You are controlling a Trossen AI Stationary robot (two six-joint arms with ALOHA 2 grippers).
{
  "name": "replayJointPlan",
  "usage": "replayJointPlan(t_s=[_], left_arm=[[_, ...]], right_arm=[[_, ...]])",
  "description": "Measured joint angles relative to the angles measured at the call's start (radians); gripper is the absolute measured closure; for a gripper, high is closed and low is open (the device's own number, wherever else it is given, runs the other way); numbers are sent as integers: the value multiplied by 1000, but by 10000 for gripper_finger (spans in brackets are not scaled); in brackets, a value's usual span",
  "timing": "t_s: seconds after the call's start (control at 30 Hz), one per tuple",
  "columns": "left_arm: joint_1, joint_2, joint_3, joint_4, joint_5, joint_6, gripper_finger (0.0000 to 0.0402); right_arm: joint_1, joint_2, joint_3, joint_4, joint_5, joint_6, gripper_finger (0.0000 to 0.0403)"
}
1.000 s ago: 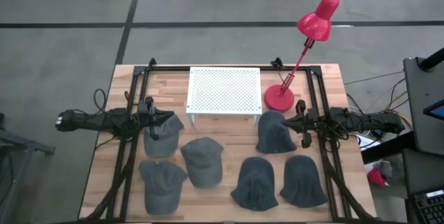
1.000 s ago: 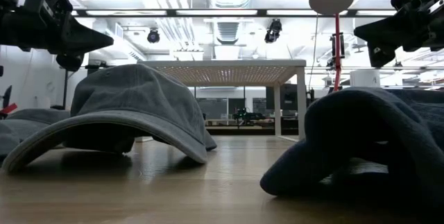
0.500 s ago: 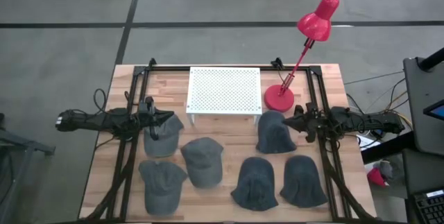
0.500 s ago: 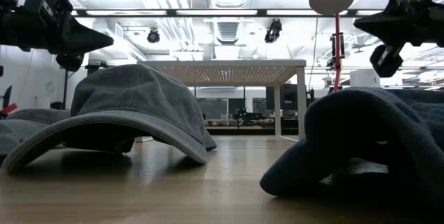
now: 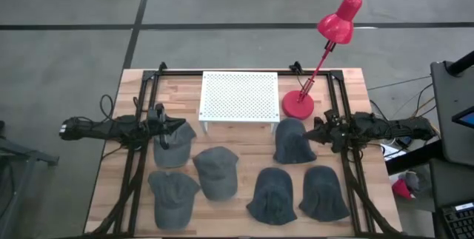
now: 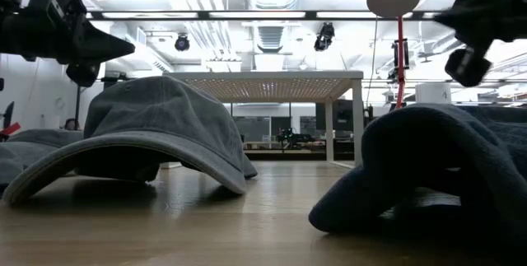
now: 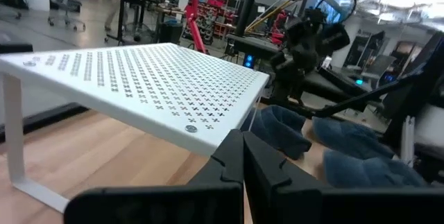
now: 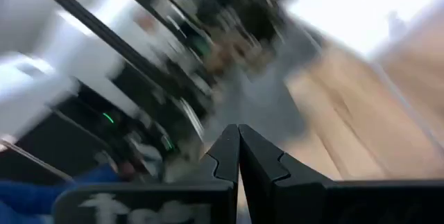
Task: Pick & Place hat
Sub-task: Put the blue cap on the shelf
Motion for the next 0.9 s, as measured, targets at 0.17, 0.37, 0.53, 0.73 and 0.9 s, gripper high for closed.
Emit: replayJointPlan(t_s=[0.17, 0.37, 0.53, 0.73, 0.9], left_arm=[[0, 0, 0, 1, 0, -137, 401], [0, 1, 0, 2, 0, -231, 401], [0, 1, 0, 2, 0, -240, 401], [0, 1, 0, 2, 0, -241, 401], [0, 1, 0, 3, 0, -240, 401]], right_arm=[[27, 198, 215, -439, -72, 112, 394], [45, 440, 427, -769, -106, 180, 394], [45, 577, 537, -809, -130, 148, 391], [45, 702, 577, -810, -220, 167, 353], [45, 785, 546, -838, -283, 171, 298]])
